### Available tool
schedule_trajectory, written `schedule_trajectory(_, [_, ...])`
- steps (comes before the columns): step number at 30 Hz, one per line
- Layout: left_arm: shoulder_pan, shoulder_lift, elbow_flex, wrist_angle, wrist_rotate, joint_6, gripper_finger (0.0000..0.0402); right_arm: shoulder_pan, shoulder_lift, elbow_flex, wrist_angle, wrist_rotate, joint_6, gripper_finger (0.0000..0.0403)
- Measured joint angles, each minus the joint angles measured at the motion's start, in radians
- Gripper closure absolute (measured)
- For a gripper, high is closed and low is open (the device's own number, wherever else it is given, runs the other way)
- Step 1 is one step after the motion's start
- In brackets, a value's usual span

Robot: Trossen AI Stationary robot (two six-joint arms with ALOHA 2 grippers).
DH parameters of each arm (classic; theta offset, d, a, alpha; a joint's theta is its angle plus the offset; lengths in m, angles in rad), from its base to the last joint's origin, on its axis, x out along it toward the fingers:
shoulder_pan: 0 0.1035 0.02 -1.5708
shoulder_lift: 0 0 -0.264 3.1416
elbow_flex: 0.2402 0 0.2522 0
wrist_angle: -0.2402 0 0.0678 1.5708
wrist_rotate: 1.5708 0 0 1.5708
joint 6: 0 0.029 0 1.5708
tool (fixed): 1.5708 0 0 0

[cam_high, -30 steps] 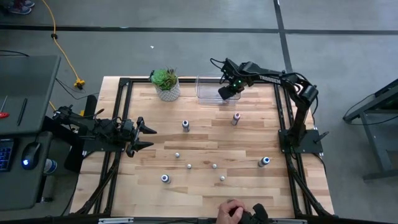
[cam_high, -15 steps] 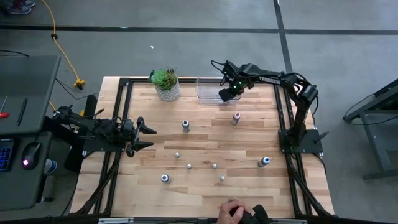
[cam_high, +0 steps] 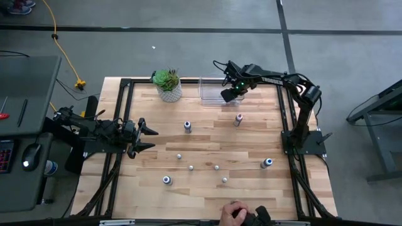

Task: Pick & Place food coloring
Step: Put the small purple food coloring bottle into the bin

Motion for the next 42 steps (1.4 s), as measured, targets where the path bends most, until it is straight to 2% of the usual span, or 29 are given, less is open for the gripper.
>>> schedule_trajectory(10, [0.000, 0.000, 0.000, 0.000, 0.000, 0.000, 0.0130, 0.000, 0.000, 0.083, -0.021, 0.039, -0.031, 0.0278])
schedule_trajectory(15, [0.000, 0.000, 0.000, 0.000, 0.000, 0.000, 0.0130, 0.000, 0.000, 0.163, -0.090, 0.082, -0.072, 0.0278])
schedule_trajectory(22, [0.000, 0.000, 0.000, 0.000, 0.000, 0.000, 0.0130, 0.026, 0.000, 0.307, -0.195, 0.076, -0.154, 0.0278])
schedule_trajectory(33, [0.000, 0.000, 0.000, 0.000, 0.000, 0.000, 0.0130, 0.142, 0.000, 0.584, -0.363, 0.024, -0.410, 0.0279])
schedule_trajectory(42, [0.000, 0.000, 0.000, 0.000, 0.000, 0.000, 0.0130, 0.290, -0.007, 0.665, -0.453, -0.016, -0.555, 0.0279])
